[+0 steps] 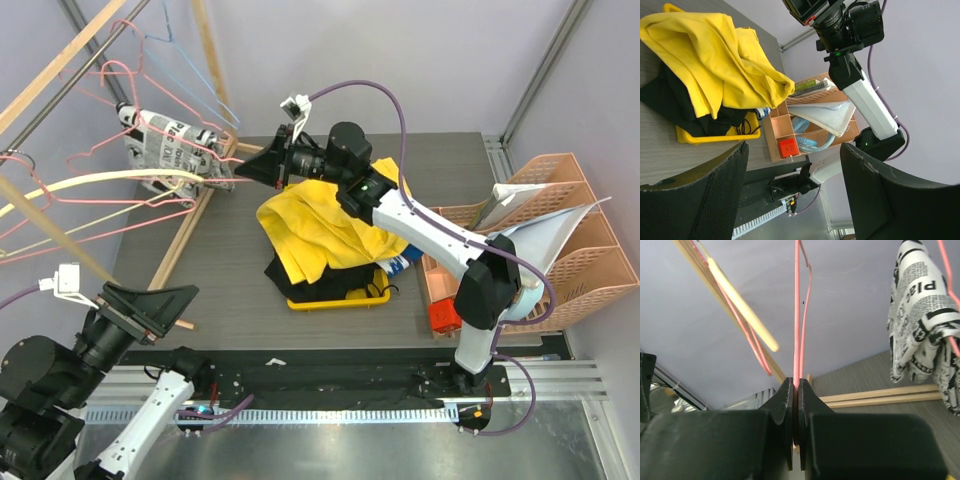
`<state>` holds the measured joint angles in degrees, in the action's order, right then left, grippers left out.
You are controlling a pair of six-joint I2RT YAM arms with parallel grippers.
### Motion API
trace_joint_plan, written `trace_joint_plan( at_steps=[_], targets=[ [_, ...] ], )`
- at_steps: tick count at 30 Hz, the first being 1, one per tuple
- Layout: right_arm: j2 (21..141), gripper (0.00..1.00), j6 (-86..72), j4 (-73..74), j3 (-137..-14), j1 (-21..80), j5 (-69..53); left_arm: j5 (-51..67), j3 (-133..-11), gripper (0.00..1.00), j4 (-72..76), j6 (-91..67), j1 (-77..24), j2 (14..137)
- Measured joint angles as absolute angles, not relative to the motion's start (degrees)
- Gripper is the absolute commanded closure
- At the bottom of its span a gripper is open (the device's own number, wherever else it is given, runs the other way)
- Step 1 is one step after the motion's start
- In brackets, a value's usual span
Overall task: Remove the trousers from the hanger
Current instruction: Hang the hanger back to the clothesline with the right arm
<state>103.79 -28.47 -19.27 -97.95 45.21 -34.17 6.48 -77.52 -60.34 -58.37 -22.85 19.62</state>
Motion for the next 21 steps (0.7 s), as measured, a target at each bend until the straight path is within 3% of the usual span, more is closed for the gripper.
trace_joint_plan(
  at_steps=[12,21],
  targets=[
    [104.97,0.99,-30.74,-30.92,-95.13,40.18,-40.69,7.03,-80.12,0.27,-63.05,-57.84,-22.85,24.03],
    [114.50,0.99,-39.48,-41.87,-99.59,39.88,-41.69,8.95,-80.88,0.27,-64.20,-56.31,-22.85,27.49]
  ],
)
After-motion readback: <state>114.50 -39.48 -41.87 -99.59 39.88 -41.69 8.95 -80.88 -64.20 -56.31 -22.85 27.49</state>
